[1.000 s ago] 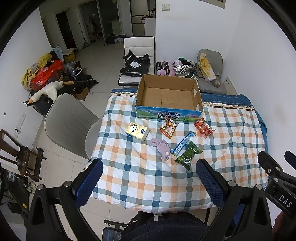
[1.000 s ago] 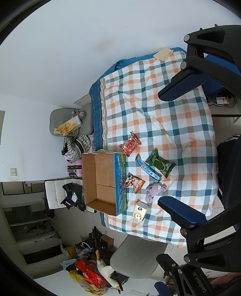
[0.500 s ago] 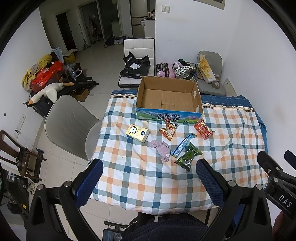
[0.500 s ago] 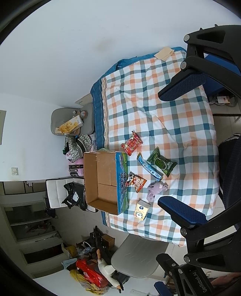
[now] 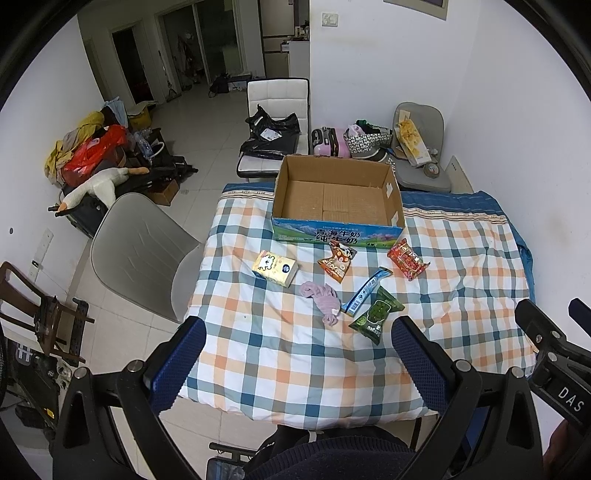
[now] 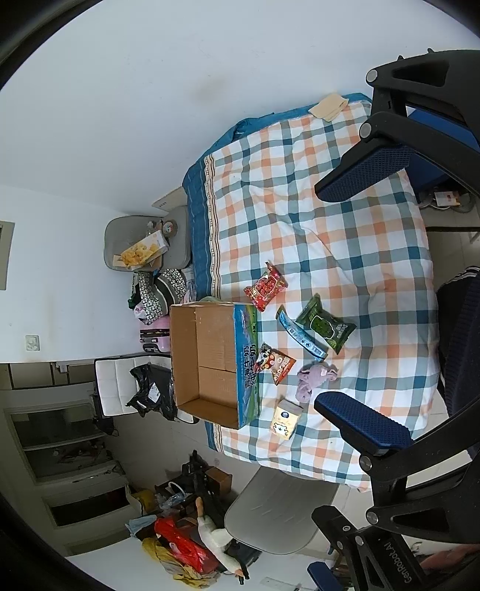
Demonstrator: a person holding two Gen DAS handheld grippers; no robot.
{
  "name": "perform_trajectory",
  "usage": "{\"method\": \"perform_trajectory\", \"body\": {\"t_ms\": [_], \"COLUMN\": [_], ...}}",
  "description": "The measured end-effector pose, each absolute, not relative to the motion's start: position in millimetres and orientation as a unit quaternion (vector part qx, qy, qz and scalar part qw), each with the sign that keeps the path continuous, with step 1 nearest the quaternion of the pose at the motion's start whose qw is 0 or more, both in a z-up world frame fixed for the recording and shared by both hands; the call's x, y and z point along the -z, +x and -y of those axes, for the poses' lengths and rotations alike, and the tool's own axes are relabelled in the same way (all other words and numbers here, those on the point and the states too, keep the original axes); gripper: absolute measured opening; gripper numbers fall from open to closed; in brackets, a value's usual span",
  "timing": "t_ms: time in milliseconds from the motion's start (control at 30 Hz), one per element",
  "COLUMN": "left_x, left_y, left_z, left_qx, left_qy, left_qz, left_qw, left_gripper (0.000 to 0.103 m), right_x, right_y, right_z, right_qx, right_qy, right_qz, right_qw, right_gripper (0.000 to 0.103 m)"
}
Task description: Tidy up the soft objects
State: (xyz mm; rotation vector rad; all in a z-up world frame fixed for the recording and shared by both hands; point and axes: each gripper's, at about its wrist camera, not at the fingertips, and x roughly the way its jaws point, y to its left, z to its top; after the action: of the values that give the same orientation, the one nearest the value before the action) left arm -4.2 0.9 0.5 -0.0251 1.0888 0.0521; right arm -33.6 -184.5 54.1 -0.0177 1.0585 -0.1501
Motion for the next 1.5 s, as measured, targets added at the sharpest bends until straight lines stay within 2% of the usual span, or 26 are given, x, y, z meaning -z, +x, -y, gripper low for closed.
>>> {"method": "perform_trajectory", "body": {"t_ms": [1300,1433,1500], "left_x": [-17,1,26], "left_y": [12,46,71], "left_z": [-20,-21,-23], "left_qx": [-0.026,-0.025,-0.025], "left_qy": [-0.018,-0.037,-0.045], "left_qz": [-0.51,-0.521,-0.54], "left_qw": [0.859,0.852,0.84], "left_gripper": [0.103,0.103,0.103], "right_x": [-58,-47,-26], "right_y": [-27,-12,5], "right_z": [183,189,199], "right_qx": [0.07,0.063,0.061], "right_qy": [-0.005,0.019,0.035], "right_qz": [-0.501,-0.517,-0.539], "right_qw": [0.863,0.853,0.84], "right_gripper": [0.103,0.103,0.103]}}
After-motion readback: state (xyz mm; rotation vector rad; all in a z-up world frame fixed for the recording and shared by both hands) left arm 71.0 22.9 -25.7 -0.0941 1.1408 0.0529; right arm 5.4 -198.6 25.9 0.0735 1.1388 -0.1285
